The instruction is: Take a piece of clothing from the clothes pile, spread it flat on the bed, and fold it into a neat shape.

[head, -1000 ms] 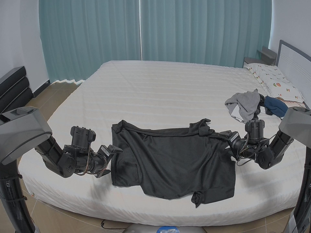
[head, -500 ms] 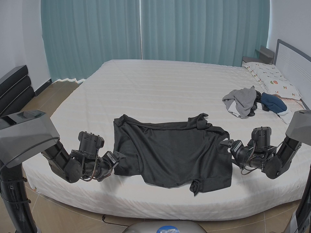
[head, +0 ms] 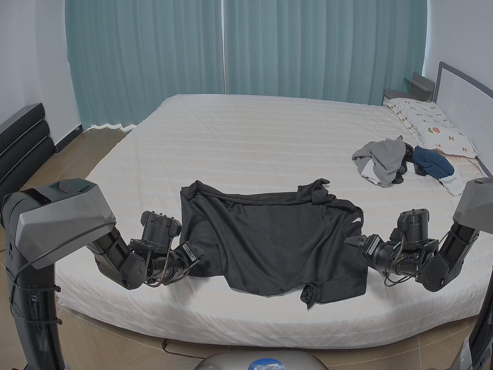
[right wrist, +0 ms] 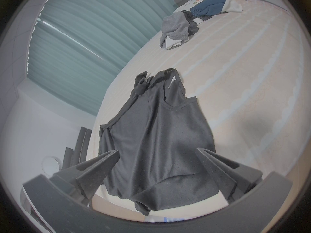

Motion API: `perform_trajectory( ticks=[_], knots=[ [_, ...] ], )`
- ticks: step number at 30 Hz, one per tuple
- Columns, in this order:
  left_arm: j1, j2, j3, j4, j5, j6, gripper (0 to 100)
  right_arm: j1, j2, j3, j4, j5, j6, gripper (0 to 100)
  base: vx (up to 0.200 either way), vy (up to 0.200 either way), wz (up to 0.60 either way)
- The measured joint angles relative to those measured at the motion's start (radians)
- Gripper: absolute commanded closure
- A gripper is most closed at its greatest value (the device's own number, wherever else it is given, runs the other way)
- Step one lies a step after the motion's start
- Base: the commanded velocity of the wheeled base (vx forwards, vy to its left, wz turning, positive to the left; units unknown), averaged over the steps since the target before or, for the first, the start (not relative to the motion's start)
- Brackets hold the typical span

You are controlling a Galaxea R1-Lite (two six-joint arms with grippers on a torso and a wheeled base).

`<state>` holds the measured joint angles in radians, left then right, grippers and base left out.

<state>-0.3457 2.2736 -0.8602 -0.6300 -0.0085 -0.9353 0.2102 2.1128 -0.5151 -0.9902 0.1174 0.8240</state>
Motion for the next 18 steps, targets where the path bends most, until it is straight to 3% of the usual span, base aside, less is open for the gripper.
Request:
perform_trajectory(
  ticks=[7, 18],
  knots=[
    [0.026, -0.039, 0.009, 0.006, 0.027, 0.000, 100, -0.013, 0.023, 0.014, 0.014, -0.011, -0.087, 0, 0.000, 0.000, 0.00],
    [0.077, -0.139, 0.040, 0.031, 0.042, 0.090, 100, -0.041, 0.104, 0.004, 0.023, -0.012, -0.120, 0, 0.000, 0.000, 0.00]
  ],
)
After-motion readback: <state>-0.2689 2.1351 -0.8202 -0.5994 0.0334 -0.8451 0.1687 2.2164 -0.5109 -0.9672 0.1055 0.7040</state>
